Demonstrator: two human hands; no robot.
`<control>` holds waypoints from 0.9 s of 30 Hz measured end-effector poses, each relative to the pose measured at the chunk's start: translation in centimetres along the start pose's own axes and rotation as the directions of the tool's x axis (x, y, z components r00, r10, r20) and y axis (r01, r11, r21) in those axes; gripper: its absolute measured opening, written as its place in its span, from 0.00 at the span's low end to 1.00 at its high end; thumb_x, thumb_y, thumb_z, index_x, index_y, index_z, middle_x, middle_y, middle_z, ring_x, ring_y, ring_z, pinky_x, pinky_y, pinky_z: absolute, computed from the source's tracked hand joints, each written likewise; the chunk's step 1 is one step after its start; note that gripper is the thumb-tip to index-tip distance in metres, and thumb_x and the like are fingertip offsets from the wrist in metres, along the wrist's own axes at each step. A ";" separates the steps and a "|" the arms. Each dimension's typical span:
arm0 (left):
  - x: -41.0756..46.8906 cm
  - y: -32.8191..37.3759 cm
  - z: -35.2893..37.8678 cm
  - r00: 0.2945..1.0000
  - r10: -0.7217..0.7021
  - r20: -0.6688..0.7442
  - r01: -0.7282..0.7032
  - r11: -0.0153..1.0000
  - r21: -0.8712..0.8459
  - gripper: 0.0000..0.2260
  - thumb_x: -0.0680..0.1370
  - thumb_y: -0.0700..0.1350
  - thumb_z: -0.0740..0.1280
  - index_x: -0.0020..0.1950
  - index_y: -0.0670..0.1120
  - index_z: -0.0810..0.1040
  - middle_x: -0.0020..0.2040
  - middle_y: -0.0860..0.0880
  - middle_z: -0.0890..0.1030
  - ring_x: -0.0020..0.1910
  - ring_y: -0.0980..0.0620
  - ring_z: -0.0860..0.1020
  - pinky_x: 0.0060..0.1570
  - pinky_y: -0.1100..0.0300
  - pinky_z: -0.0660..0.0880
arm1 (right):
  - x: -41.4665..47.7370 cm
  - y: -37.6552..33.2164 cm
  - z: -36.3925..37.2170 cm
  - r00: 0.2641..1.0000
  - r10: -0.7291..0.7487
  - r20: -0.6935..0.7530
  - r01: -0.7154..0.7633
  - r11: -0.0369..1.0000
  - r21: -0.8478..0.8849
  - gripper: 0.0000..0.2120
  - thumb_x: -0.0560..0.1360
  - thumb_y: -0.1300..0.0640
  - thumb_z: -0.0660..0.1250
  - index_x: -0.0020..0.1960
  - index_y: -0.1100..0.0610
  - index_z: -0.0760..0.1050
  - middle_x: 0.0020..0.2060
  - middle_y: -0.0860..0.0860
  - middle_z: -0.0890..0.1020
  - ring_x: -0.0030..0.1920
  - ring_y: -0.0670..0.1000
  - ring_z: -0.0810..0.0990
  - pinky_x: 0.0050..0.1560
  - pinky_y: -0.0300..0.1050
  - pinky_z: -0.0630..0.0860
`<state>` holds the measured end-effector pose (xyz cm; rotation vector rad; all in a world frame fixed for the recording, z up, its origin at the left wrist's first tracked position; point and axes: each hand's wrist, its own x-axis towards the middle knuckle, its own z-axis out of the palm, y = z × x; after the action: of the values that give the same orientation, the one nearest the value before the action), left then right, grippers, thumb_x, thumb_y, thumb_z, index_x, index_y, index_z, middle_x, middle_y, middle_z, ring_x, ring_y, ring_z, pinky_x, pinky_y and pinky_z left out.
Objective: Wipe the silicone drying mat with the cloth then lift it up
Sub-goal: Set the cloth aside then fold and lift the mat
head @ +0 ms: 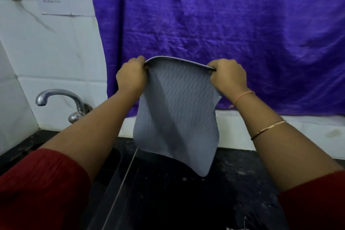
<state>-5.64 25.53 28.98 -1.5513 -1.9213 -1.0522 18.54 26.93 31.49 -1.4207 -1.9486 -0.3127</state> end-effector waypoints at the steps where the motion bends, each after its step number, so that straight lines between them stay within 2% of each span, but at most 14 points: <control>1: -0.1 0.1 0.1 1.000 -0.002 0.001 0.002 1.000 0.005 0.08 0.80 0.39 0.56 0.52 0.40 0.74 0.49 0.39 0.77 0.45 0.39 0.76 0.37 0.51 0.67 | 0.1 0.0 0.1 1.000 0.004 0.001 -0.004 1.000 0.005 0.11 0.72 0.65 0.61 0.49 0.57 0.80 0.44 0.59 0.81 0.47 0.63 0.77 0.38 0.45 0.67; 4: 0.2 0.4 -0.1 1.000 -0.019 0.016 0.019 1.000 0.009 0.09 0.81 0.41 0.57 0.53 0.39 0.74 0.50 0.39 0.78 0.48 0.37 0.76 0.37 0.50 0.67 | 0.9 -0.4 -0.1 0.999 0.023 0.024 -0.023 1.000 0.006 0.08 0.72 0.65 0.61 0.47 0.60 0.79 0.43 0.60 0.81 0.46 0.65 0.77 0.38 0.46 0.67; 6: 0.4 0.7 -0.6 0.994 0.005 -0.107 -0.010 0.999 -0.049 0.09 0.80 0.40 0.57 0.53 0.40 0.76 0.49 0.39 0.78 0.48 0.38 0.76 0.41 0.48 0.70 | 0.8 -0.6 -0.5 0.992 0.009 -0.128 -0.002 0.998 0.057 0.10 0.71 0.66 0.59 0.47 0.61 0.78 0.41 0.59 0.80 0.45 0.64 0.77 0.38 0.47 0.66; 8: 0.2 0.8 -1.2 0.944 0.061 -0.324 -0.099 0.990 -0.104 0.11 0.77 0.37 0.58 0.53 0.40 0.78 0.48 0.40 0.79 0.47 0.39 0.75 0.45 0.49 0.69 | 0.2 -0.5 -0.9 0.932 -0.016 -0.363 0.055 0.994 0.097 0.13 0.71 0.66 0.59 0.50 0.59 0.79 0.44 0.58 0.81 0.47 0.62 0.77 0.39 0.48 0.67; 9: 0.4 0.8 -1.3 0.924 0.070 -0.375 -0.120 0.986 -0.113 0.11 0.75 0.36 0.59 0.53 0.41 0.78 0.48 0.41 0.80 0.47 0.39 0.75 0.45 0.49 0.69 | 0.0 -0.4 -0.9 0.910 -0.026 -0.415 0.074 0.992 0.100 0.13 0.71 0.65 0.59 0.51 0.59 0.79 0.45 0.58 0.81 0.47 0.62 0.76 0.40 0.48 0.68; 10: 0.5 0.9 -1.5 0.940 0.064 -0.335 -0.107 0.988 -0.112 0.10 0.75 0.36 0.59 0.52 0.41 0.78 0.47 0.41 0.80 0.47 0.39 0.75 0.44 0.50 0.68 | -0.1 -0.2 -0.7 0.927 -0.034 -0.372 0.072 0.993 0.089 0.12 0.72 0.65 0.59 0.51 0.58 0.78 0.45 0.58 0.81 0.47 0.62 0.77 0.40 0.49 0.68; 12: 1.1 0.6 -1.0 0.999 0.007 -0.034 -0.007 1.000 -0.011 0.08 0.79 0.40 0.58 0.50 0.43 0.77 0.47 0.41 0.80 0.47 0.38 0.77 0.42 0.52 0.67 | 0.2 0.2 -0.2 0.998 -0.017 -0.060 0.016 1.000 -0.020 0.08 0.74 0.61 0.61 0.50 0.57 0.79 0.46 0.59 0.81 0.48 0.64 0.78 0.41 0.49 0.69; 13: 1.3 0.2 -0.6 0.997 -0.005 0.076 0.001 0.999 0.051 0.08 0.80 0.42 0.58 0.50 0.43 0.77 0.48 0.41 0.81 0.47 0.38 0.77 0.41 0.53 0.67 | 0.3 0.4 0.0 0.998 -0.009 0.069 0.014 0.997 -0.070 0.08 0.76 0.59 0.62 0.50 0.56 0.79 0.46 0.59 0.81 0.49 0.63 0.78 0.42 0.49 0.70; 14: 1.4 -0.3 -0.3 0.994 0.008 0.106 -0.017 0.997 0.080 0.09 0.81 0.43 0.58 0.50 0.43 0.77 0.47 0.41 0.81 0.46 0.39 0.78 0.40 0.53 0.67 | 0.5 0.5 0.0 0.993 -0.025 0.115 0.035 0.996 -0.087 0.07 0.76 0.58 0.63 0.50 0.55 0.79 0.46 0.58 0.82 0.50 0.63 0.78 0.44 0.49 0.70; 17: 1.8 -0.7 0.0 0.997 0.068 -0.040 -0.066 0.996 0.061 0.10 0.81 0.43 0.58 0.50 0.42 0.78 0.46 0.41 0.81 0.44 0.39 0.78 0.40 0.51 0.69 | 1.5 0.5 -1.0 0.997 -0.076 0.016 0.077 0.992 -0.099 0.06 0.77 0.54 0.64 0.49 0.53 0.79 0.48 0.57 0.82 0.56 0.61 0.75 0.55 0.53 0.67; 21: 2.4 -0.3 -0.1 0.963 0.153 -0.220 -0.151 0.988 0.029 0.11 0.79 0.39 0.58 0.53 0.42 0.80 0.44 0.42 0.81 0.41 0.41 0.77 0.41 0.51 0.71 | 3.4 0.6 -2.5 0.998 -0.057 -0.023 0.055 0.995 -0.084 0.06 0.76 0.54 0.65 0.49 0.54 0.79 0.48 0.58 0.82 0.59 0.61 0.73 0.58 0.55 0.66; 23: 2.7 -0.6 0.2 0.961 0.175 -0.215 -0.172 0.985 0.030 0.12 0.79 0.39 0.58 0.54 0.42 0.80 0.45 0.42 0.82 0.41 0.41 0.78 0.42 0.50 0.72 | 4.0 0.6 -2.4 0.998 -0.053 -0.026 0.050 0.995 -0.087 0.06 0.76 0.54 0.65 0.50 0.54 0.79 0.48 0.58 0.82 0.60 0.62 0.73 0.58 0.55 0.66; 27: 3.5 -0.8 1.4 0.987 0.131 -0.088 -0.126 0.990 0.066 0.11 0.79 0.40 0.59 0.51 0.45 0.81 0.43 0.44 0.82 0.41 0.42 0.78 0.39 0.52 0.71 | 4.8 1.0 -1.0 1.000 -0.027 0.012 0.028 0.995 -0.094 0.07 0.74 0.53 0.67 0.49 0.54 0.80 0.48 0.59 0.82 0.58 0.62 0.75 0.57 0.55 0.68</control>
<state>-7.21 28.69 30.50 -1.5443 -1.7508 -0.9845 19.05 30.26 35.15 -1.4588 -1.9868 -0.4151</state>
